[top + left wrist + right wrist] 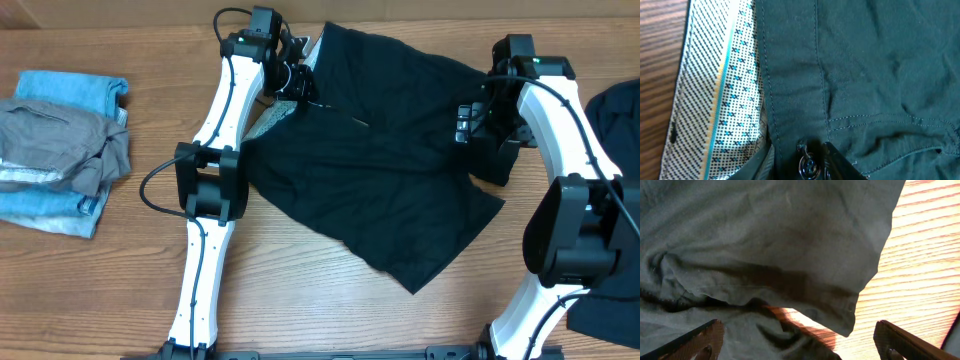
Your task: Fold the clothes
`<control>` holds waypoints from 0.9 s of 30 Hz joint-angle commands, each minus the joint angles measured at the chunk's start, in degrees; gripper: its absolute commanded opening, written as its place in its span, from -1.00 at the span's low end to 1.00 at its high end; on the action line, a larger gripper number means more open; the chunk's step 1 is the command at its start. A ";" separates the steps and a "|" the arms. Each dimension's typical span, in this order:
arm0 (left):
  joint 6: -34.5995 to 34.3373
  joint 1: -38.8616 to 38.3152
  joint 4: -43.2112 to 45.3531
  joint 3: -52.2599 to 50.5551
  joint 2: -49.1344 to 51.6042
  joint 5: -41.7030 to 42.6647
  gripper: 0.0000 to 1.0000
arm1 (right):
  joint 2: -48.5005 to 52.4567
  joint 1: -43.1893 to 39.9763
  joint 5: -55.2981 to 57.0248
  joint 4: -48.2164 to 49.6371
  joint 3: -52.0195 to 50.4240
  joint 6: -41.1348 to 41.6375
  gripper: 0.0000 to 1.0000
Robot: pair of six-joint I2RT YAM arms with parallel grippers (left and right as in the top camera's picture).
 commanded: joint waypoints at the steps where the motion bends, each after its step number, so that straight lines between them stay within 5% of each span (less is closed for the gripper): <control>1: 0.44 -0.39 -0.90 1.29 1.11 1.99 -0.43 | -0.98 0.09 -0.31 0.28 1.07 0.44 1.00; 7: 0.46 -0.33 -2.78 3.50 1.07 1.92 -0.92 | -0.98 0.09 -0.31 0.31 1.07 0.46 0.99; 27: 2.60 3.48 -6.45 10.12 1.05 -15.91 -0.92 | -0.96 0.11 -2.71 0.96 0.37 0.42 1.00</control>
